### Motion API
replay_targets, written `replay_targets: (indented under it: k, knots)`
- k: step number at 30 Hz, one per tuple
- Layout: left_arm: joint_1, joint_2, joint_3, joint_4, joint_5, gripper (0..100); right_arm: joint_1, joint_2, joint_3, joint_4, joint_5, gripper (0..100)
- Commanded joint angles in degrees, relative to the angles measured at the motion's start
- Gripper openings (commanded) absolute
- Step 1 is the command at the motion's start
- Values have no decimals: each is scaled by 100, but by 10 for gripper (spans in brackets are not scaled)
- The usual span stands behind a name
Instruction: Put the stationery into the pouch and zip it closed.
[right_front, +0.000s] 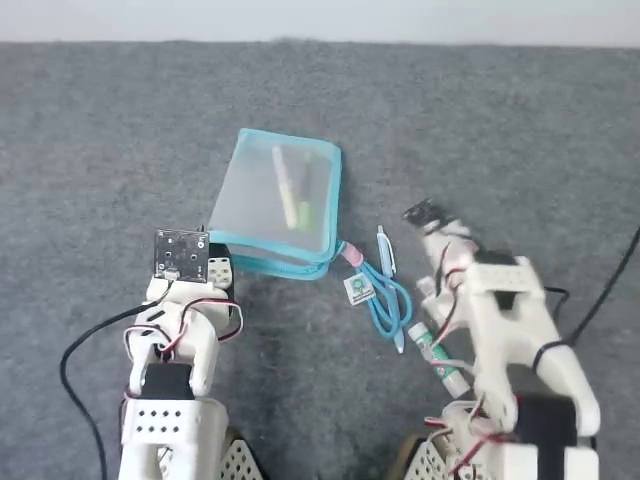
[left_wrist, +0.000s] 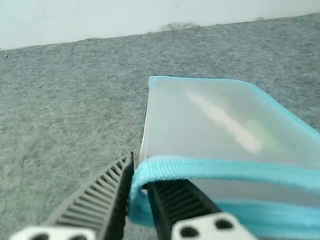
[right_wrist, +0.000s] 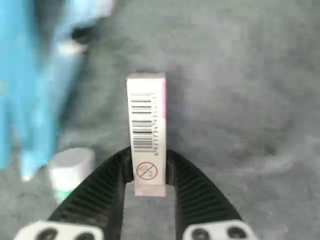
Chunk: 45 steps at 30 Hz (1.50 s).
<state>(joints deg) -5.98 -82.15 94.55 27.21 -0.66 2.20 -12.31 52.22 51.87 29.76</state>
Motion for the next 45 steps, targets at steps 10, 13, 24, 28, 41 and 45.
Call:
replay_targets:
  k: [10,13,24,28,41,45]
  knots:
    - [123,-70,-233,-211,18,12,435,629,-2154,1446,-651,206]
    - [123,-70,-233,-211,18,12,374,629,-2145,1516,-659,307]
    - [132,-70,-233,-220,18,12,-462,-1051,-1116,2571,-237,290]
    - [132,-79,-233,-211,18,12,-1279,-1912,-149,2598,-123,256]
    - [105,-79,-233,-211,18,12,-1692,-866,255,1771,-123,259]
    - [105,-79,-233,-211,18,12,-1692,-233,229,1262,-132,246]
